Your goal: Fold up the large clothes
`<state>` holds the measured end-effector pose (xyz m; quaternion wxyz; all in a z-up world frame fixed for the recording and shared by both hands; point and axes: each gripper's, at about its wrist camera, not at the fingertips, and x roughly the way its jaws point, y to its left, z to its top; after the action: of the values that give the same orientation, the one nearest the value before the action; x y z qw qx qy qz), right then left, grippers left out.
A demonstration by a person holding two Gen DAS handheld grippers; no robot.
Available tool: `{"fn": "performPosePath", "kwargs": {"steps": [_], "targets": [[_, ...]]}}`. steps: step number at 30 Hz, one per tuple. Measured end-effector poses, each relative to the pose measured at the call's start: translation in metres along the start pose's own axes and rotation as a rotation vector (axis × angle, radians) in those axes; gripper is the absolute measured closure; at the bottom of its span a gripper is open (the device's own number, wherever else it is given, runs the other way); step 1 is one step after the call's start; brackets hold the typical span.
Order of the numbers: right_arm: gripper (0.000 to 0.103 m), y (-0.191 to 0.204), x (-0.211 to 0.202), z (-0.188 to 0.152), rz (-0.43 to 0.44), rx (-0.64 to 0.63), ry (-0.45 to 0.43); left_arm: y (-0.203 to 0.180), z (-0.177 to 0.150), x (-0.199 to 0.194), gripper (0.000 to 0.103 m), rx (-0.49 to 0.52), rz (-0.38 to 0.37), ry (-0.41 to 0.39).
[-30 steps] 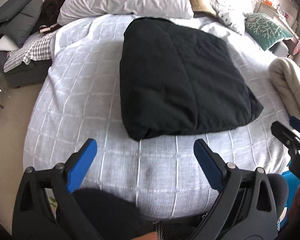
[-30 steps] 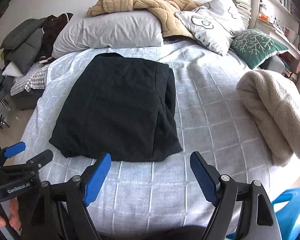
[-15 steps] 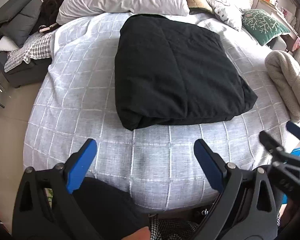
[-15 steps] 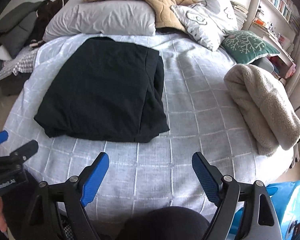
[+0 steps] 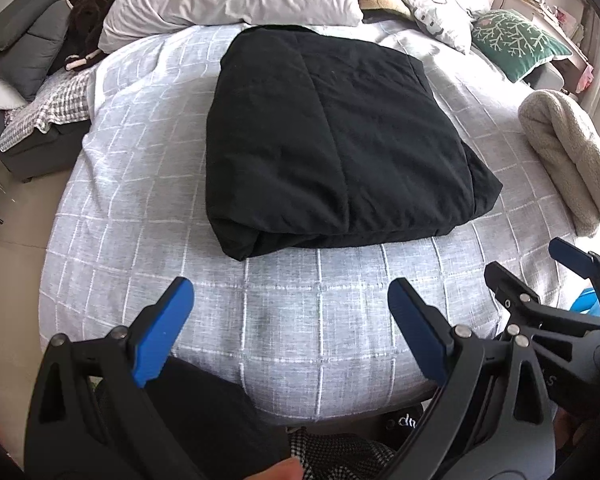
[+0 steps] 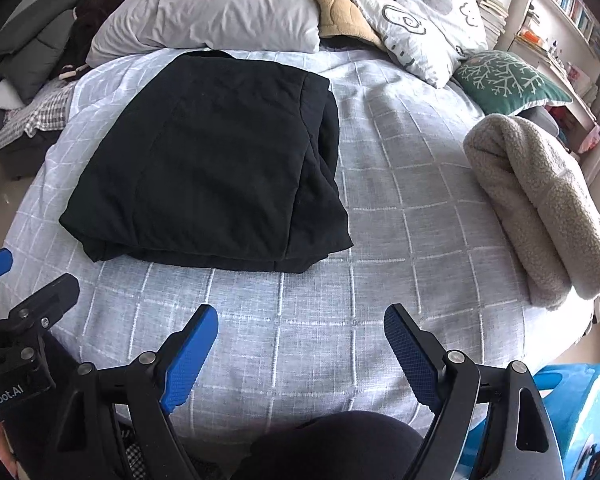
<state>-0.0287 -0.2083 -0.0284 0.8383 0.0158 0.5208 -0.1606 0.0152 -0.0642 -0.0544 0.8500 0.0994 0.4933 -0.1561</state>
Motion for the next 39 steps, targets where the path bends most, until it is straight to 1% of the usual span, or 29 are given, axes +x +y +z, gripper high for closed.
{"fn": "performPosePath", "kwargs": {"steps": [39], "targets": [[0.016, -0.0028, 0.0014, -0.0032, 0.022, 0.017, 0.009, -0.0068, -0.0006, -0.0001, 0.006, 0.006, -0.004, 0.002]]}}
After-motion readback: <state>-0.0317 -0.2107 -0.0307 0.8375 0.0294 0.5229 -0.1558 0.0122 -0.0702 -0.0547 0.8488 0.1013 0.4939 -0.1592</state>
